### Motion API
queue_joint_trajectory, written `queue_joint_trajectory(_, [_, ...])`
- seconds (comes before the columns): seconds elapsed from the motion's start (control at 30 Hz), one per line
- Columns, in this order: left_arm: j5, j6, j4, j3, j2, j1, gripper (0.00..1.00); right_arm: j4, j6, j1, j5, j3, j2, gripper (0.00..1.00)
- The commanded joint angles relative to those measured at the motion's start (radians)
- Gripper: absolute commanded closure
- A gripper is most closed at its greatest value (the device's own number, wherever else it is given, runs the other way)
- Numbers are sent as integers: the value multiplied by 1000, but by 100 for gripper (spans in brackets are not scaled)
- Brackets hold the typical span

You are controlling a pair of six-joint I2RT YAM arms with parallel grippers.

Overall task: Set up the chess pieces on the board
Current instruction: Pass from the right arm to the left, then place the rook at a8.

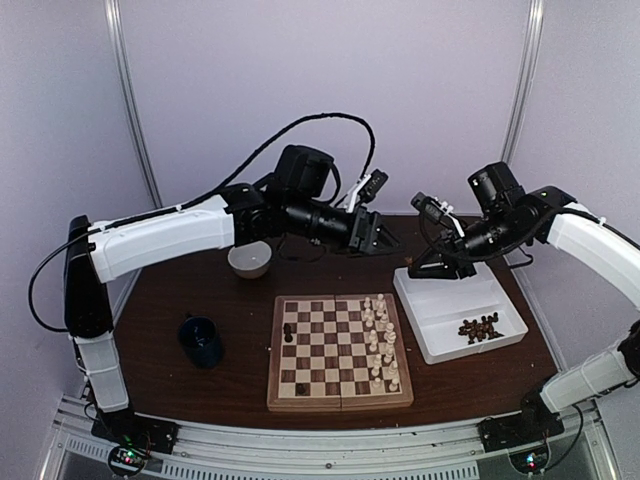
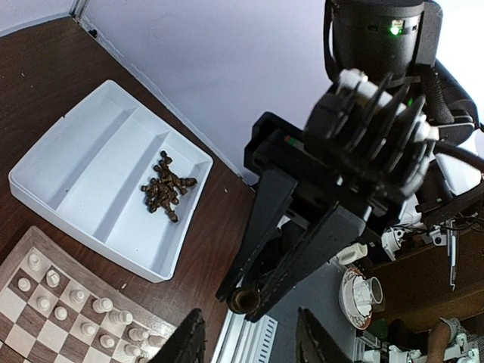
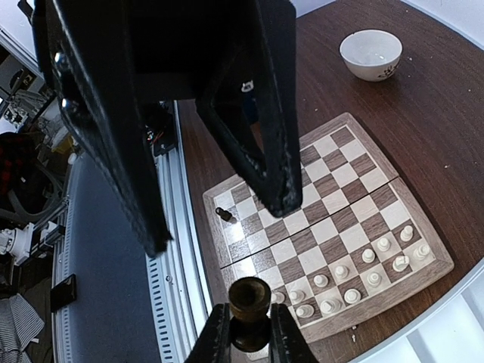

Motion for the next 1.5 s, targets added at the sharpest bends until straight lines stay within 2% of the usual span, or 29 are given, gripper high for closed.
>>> queue_joint_trajectory(0.0, [20, 3, -17, 40, 33, -10, 60, 60, 47, 15, 18, 15, 2, 97])
queue_joint_trajectory(0.27, [59, -18, 10, 50, 64, -16, 66, 64, 55, 48, 36, 26, 9, 97])
queue_joint_trajectory(0.6, [93, -32, 10, 54, 89, -17, 91, 72, 67, 58, 46, 26, 10, 96])
queue_joint_trajectory(0.63, [86, -27, 1, 54, 85, -18, 92, 72, 68, 59, 47, 26, 10, 94])
queue_joint_trajectory(0.73, [20, 44, -87, 60, 52, -16, 94, 48, 59, 56, 50, 34, 7, 71])
queue_joint_trajectory(0.83, [-133, 161, -241, 35, -26, -15, 95, -42, -7, 41, 43, 41, -12, 59])
queue_joint_trajectory(0.97, [-366, 297, -344, -124, -172, -29, 95, -59, -37, -23, 21, -16, -49, 54])
queue_joint_trajectory(1.17, [-641, 436, -283, -519, -387, -124, 95, 0, -26, -126, 14, -105, -69, 53])
queue_joint_trajectory(1.33, [-685, 405, -168, -764, -524, -169, 95, 28, -19, -169, 50, -125, -74, 53])
queue_joint_trajectory(1.47, [-687, 381, -96, -892, -564, -194, 95, 42, -17, -171, 78, -141, -81, 53])
